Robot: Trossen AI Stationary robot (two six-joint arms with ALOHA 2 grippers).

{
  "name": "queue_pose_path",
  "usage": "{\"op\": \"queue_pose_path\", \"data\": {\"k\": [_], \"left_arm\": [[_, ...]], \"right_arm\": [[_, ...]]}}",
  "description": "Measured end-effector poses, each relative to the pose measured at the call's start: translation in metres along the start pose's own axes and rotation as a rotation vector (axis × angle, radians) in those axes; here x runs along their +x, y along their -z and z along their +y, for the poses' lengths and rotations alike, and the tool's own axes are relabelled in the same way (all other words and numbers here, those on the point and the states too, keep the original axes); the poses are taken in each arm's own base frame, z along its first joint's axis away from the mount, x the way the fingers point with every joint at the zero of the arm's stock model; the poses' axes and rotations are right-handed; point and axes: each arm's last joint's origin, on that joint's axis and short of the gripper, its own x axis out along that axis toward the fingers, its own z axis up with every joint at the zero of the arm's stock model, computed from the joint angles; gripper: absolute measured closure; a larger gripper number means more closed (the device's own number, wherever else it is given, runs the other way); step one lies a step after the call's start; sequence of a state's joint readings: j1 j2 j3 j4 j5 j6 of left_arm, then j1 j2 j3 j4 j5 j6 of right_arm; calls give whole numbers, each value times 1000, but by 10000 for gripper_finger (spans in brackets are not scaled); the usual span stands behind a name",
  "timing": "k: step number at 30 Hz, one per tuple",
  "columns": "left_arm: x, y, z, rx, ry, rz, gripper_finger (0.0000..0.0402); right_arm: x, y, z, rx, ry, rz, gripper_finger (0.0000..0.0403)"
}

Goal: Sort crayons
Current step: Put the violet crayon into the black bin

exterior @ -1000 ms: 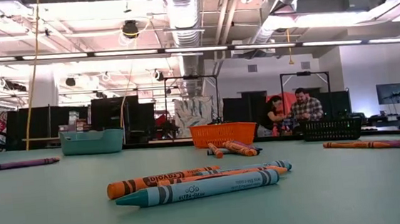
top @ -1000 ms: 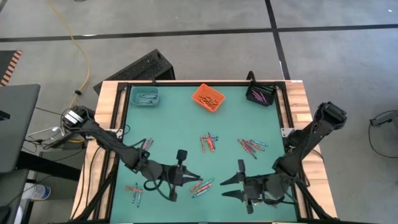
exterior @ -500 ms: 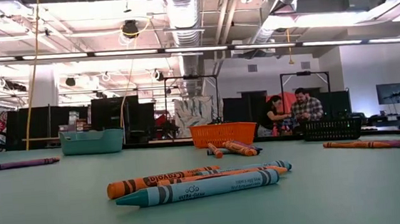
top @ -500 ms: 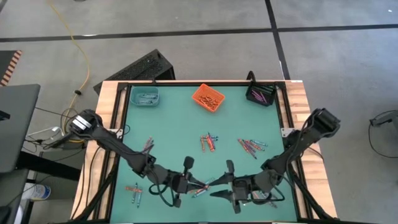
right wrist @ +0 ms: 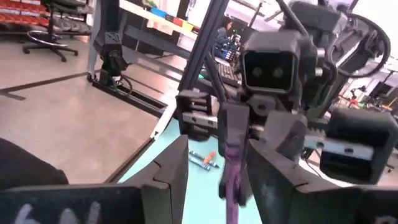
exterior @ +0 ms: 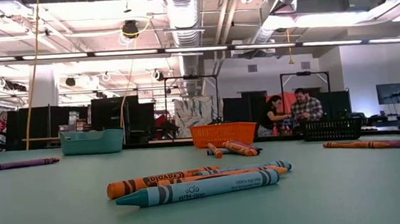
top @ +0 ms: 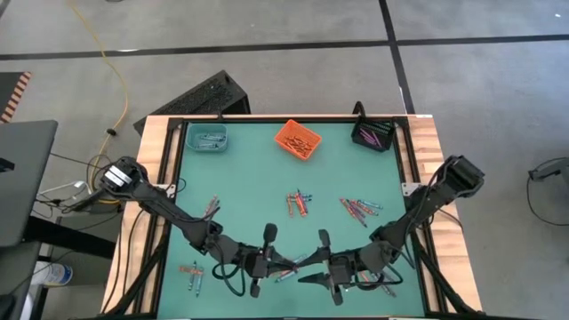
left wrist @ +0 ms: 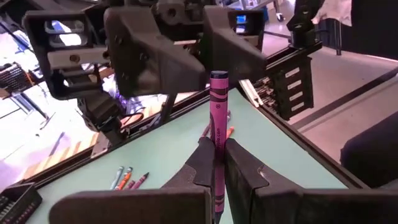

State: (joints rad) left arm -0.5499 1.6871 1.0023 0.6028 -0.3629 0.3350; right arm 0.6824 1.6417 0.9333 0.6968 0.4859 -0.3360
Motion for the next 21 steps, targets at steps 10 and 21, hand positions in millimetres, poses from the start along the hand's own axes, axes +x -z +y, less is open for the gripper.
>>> {"op": "queue_pose_path", "data": {"k": [10, 21], "left_arm": [[0, -3, 1, 24, -14, -33, 400], [0, -4, 2, 30, -31, -36, 400]], "right_arm": [[10, 5, -14, 70, -59, -47, 241], [14, 9, -12, 61, -69, -55, 284]]}}
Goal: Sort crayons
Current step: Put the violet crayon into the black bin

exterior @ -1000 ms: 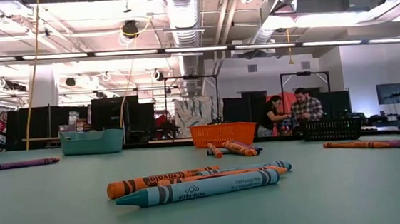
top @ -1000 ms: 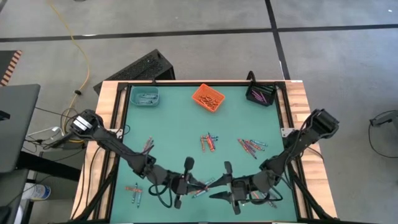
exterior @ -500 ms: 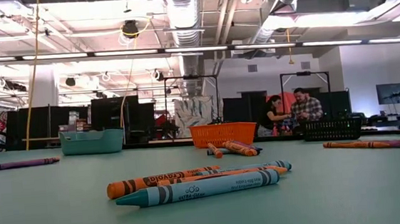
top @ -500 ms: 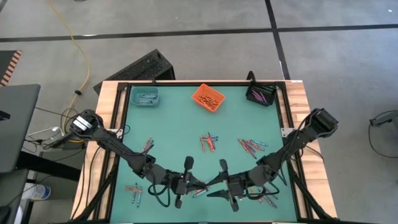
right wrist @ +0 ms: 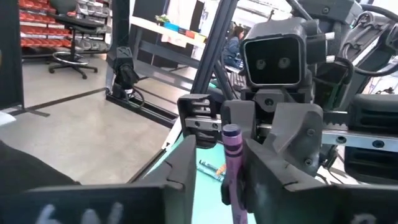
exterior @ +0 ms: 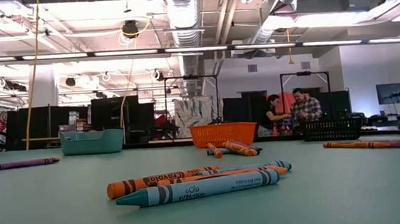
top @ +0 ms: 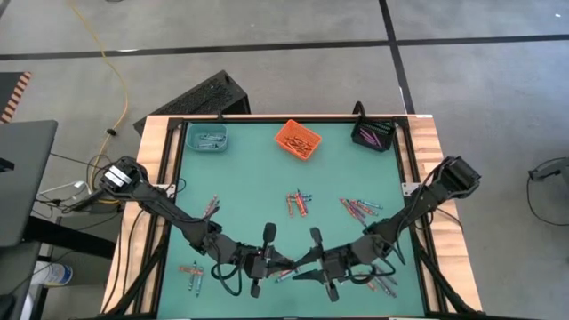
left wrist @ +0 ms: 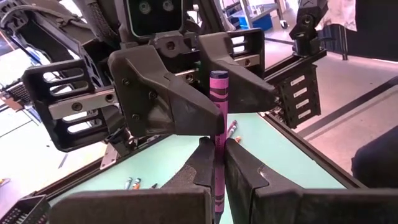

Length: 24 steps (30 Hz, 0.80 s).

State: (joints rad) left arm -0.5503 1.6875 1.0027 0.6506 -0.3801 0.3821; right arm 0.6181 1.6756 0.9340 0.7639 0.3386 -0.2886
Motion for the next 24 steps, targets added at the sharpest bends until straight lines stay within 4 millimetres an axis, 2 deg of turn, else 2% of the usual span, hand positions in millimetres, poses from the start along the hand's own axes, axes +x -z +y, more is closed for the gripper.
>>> {"op": "queue_pose_path", "data": {"k": [11, 16, 19, 24], "left_arm": [[0, 0, -1, 15, 8, 1, 400], [0, 2, -1, 7, -17, 34, 397], [-1, 7, -2, 8, -69, 103, 366], [-6, 21, -5, -40, -224, 284, 273]], "right_arm": [[2, 3, -6, 3, 20, 17, 384], [3, 7, -8, 0, 35, 57, 397], [2, 12, -11, -13, 82, 130, 399], [-7, 25, -28, -66, 222, 366, 400]]}}
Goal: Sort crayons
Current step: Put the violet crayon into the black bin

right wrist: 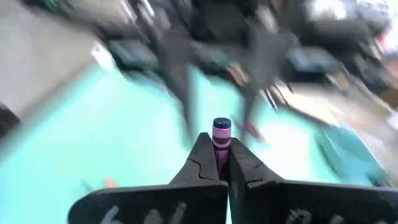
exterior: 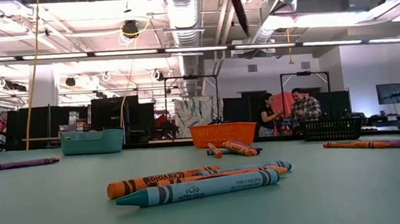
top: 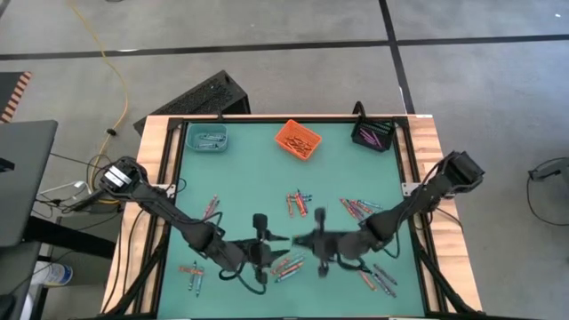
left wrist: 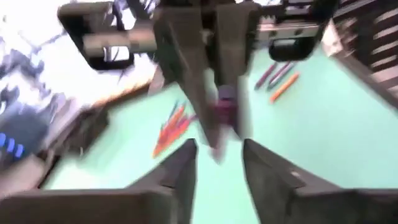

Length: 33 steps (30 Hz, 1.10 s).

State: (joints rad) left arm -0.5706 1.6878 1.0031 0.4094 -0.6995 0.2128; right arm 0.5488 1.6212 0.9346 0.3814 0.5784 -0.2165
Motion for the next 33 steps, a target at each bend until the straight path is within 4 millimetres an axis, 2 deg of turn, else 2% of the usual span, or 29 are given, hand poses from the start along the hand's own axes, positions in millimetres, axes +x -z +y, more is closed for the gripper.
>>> {"op": "queue_pose_path", "data": {"k": [3, 6, 12, 17, 22, 27, 33], "left_arm": [[-2, 14, -3, -75, 17, 120, 230], [-4, 25, -6, -165, 88, 222, 211], [-15, 35, -18, -269, 123, 258, 208], [-22, 33, -26, -312, 128, 237, 208], [-28, 31, -31, -342, 102, 224, 208], [-31, 31, -34, -376, 84, 218, 207], [-32, 31, -34, -411, 56, 213, 207]], "right_arm": [[-3, 12, -28, -3, 121, 185, 401], [-10, 27, -66, 29, 214, 370, 401], [-31, 55, -151, 84, 386, 668, 401], [-52, 72, -217, 167, 420, 757, 400], [-80, 103, -274, 268, 472, 886, 400], [-106, 140, -314, 330, 479, 1037, 399], [-121, 174, -338, 366, 500, 1159, 399]]}}
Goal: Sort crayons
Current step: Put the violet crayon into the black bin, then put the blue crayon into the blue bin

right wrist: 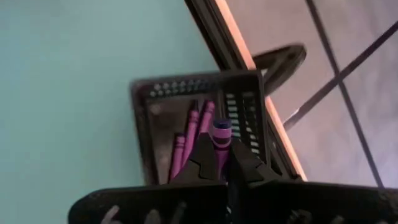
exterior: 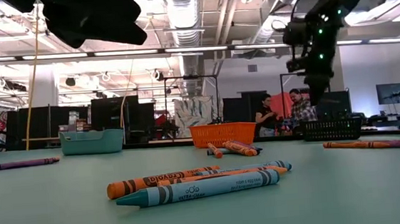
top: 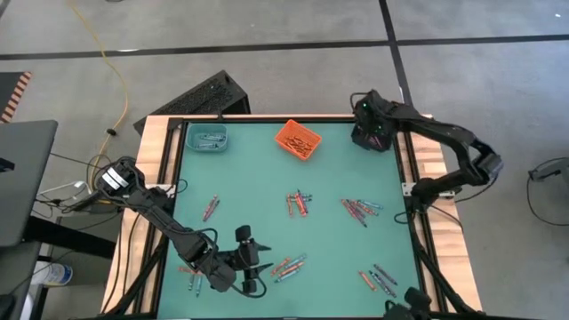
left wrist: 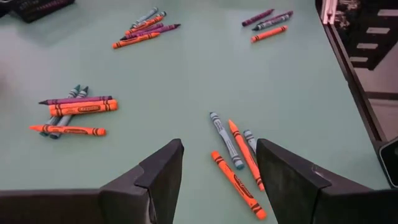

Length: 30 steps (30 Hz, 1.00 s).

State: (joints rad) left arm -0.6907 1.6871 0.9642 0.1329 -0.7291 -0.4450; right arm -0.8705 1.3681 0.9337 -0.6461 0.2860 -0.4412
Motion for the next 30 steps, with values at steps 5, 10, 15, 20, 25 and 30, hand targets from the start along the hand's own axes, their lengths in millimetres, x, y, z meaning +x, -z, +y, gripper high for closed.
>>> {"op": "queue_pose_path", "data": {"k": [5, 10, 15, 20, 25, 30], "left_arm": [[0, 0, 0, -12, -11, -5, 207], [0, 0, 0, -20, -11, -5, 207], [0, 1, 0, -20, 6, 7, 207], [0, 3, -1, -17, 52, 45, 207], [-7, 5, -5, -14, 85, 175, 207], [-30, -7, -12, -44, 14, 415, 207]], "right_arm": [[22, 3, -6, 30, -19, 62, 396], [40, 3, -7, 94, -80, 80, 358], [44, 4, -6, 114, -77, 101, 304], [31, 4, -10, 152, -45, 62, 272], [4, 4, -8, 165, -46, -4, 265], [-27, 8, 7, 131, -139, -66, 269]]}}
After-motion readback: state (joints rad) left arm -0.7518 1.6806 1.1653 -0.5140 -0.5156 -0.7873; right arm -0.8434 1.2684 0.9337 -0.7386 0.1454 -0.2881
